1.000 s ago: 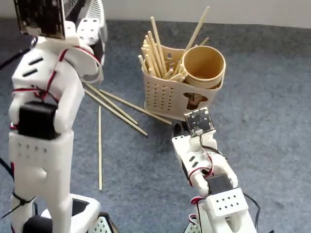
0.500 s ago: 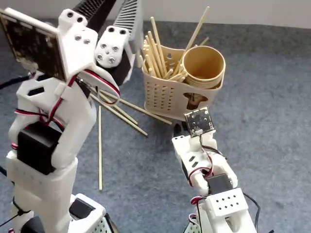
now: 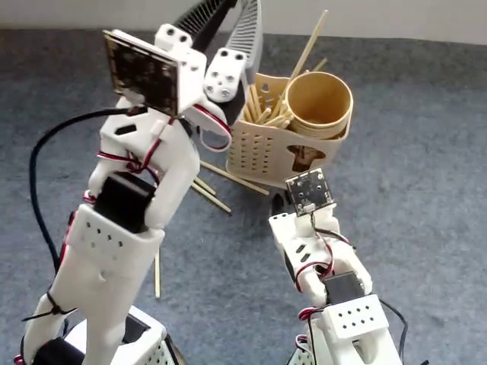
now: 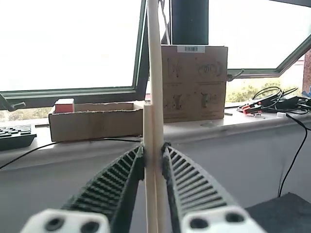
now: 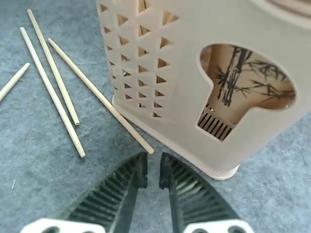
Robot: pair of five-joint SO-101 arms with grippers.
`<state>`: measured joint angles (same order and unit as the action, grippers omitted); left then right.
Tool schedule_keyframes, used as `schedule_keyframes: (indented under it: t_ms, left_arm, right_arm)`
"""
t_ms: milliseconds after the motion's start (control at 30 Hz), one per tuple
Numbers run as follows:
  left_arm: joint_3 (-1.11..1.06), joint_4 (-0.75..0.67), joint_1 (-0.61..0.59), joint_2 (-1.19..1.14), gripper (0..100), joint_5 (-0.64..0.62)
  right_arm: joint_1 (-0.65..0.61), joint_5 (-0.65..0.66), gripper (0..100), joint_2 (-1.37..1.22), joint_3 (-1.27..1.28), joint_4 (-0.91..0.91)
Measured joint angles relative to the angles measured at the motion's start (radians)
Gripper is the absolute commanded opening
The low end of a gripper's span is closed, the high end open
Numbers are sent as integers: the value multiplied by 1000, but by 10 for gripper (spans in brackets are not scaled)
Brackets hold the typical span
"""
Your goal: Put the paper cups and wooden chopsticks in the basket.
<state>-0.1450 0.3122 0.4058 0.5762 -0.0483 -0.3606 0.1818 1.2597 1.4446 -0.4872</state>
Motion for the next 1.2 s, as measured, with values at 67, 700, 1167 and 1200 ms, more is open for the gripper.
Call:
schedule_keyframes:
  t_ms: [67, 700, 1167, 1200]
  left_arm:
    - [-48, -28, 0, 0, 6, 0]
    - [-187, 8, -3, -2, 120, 0]
    - [-118, 195, -71, -2, 113, 0]
    - [-118, 206, -81, -2, 112, 0]
  right_arm:
    - [0, 9, 58, 0, 0, 0]
    - [0, 18, 58, 0, 0, 0]
    - [0, 18, 58, 0, 0, 0]
    - [0, 18, 58, 0, 0, 0]
